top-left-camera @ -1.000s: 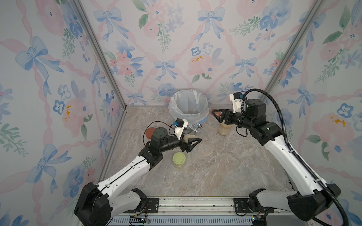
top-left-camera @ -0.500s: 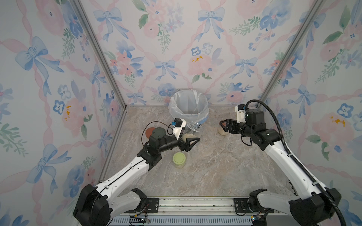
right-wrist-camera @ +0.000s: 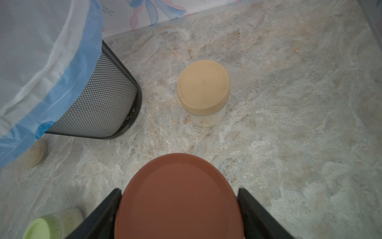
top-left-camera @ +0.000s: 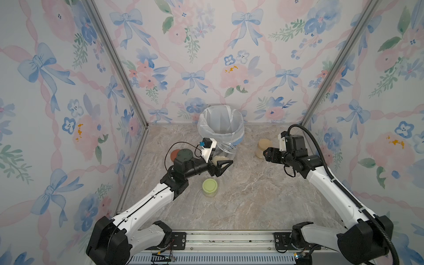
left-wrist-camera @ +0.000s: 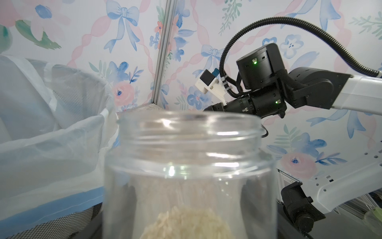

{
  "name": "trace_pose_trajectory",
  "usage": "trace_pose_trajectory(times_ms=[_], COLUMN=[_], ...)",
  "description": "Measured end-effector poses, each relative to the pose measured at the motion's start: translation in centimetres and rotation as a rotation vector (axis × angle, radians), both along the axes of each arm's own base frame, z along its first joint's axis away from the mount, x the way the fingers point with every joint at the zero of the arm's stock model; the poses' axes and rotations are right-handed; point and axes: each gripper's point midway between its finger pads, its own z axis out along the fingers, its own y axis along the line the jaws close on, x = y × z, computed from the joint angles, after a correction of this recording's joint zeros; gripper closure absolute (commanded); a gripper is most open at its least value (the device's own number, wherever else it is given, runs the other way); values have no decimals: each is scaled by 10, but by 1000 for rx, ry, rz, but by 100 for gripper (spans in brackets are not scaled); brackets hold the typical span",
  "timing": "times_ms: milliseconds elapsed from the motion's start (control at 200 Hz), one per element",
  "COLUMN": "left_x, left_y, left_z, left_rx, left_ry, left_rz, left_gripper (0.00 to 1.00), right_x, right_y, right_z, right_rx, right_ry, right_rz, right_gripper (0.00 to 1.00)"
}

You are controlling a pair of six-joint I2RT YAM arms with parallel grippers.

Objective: Empty moldy rice from jars
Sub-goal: Place the lid at the center of the board.

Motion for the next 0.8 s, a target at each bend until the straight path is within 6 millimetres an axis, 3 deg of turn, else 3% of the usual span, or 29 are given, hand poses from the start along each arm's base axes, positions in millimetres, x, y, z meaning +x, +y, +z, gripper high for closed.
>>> trace_pose_trajectory(times_ms=[465, 800], left_x=[3, 7], left_y=[4, 5], left_z=[0, -3], left_rx=[0, 4], left_ry=[0, 6], left_rz=[10, 16], left_gripper=[100, 100], right_x=[9, 18], right_y=[-49, -93], right_z=[-58, -112], right_rx=[-83, -110], right_ry=[162, 321], right_rz=[-153, -270], right_gripper=[42, 44])
